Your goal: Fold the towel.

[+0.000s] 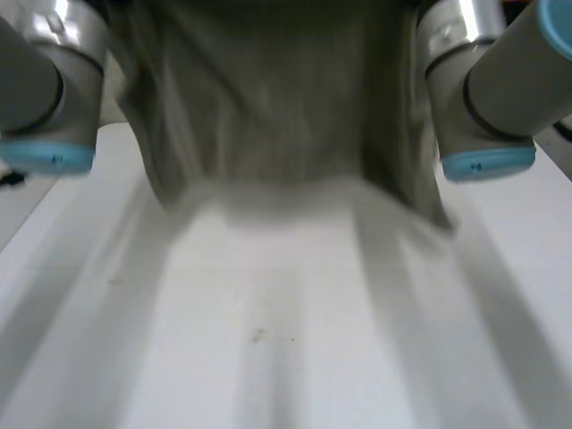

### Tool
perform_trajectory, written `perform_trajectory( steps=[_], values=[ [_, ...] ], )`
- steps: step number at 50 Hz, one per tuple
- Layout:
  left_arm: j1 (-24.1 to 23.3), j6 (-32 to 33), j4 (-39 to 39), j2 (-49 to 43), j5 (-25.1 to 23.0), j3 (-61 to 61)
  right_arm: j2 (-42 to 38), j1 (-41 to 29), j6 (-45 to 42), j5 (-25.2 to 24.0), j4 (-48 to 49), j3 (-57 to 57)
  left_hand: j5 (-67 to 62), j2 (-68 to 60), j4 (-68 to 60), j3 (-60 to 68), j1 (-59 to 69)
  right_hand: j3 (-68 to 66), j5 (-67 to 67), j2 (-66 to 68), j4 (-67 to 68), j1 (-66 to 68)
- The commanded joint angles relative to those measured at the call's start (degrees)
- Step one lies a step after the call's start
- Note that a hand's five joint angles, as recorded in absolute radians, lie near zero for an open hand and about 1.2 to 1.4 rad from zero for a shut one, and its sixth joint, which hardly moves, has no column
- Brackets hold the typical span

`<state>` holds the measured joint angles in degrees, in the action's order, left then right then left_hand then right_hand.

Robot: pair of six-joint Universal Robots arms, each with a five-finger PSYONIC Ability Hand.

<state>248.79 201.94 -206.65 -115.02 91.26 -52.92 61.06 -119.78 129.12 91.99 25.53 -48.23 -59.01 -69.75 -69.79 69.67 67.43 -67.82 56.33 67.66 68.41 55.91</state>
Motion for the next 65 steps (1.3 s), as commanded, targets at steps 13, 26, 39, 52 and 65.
perform_trajectory(
  steps=[13,26,39,52,65],
  values=[
    [-0.06,-3.84,-0.87,0.59,-2.84,-33.79,1.36,4.65,4.2,-15.5,-16.99,-23.64,-10.99,-10.25,-10.21,10.33,12.57,-12.18,13.67,12.34,11.59,24.09],
    [-0.06,-1.73,4.57,-1.61,-2.49,-46.38,-10.69,5.52,11.74,-18.51,-23.67,-27.88,-10.99,-10.25,-10.21,10.33,12.57,-12.18,13.67,12.34,11.59,24.09],
    [-0.06,-0.85,6.78,7.17,-2.49,-50.96,-4.03,12.9,34.68,-14.56,-27.03,-32.09,-10.99,-10.25,-10.21,10.33,12.57,25.73,-24.25,-25.58,-26.33,-13.83],
    [0.9,-1.02,6.96,12.53,-2.4,-53.07,-0.23,18.97,40.42,-14.56,-26.76,-37.28,-10.99,-10.25,-10.21,10.33,12.57,44.28,-42.79,-44.12,-44.88,-32.37],
    [0.91,-1.73,7.05,14.3,-2.4,-53.42,-5.68,20.38,45.6,-16.84,-21.84,-37.9,-10.99,-10.25,-10.21,10.33,12.57,41.75,-40.27,-41.6,-42.35,-29.85]
  ],
)
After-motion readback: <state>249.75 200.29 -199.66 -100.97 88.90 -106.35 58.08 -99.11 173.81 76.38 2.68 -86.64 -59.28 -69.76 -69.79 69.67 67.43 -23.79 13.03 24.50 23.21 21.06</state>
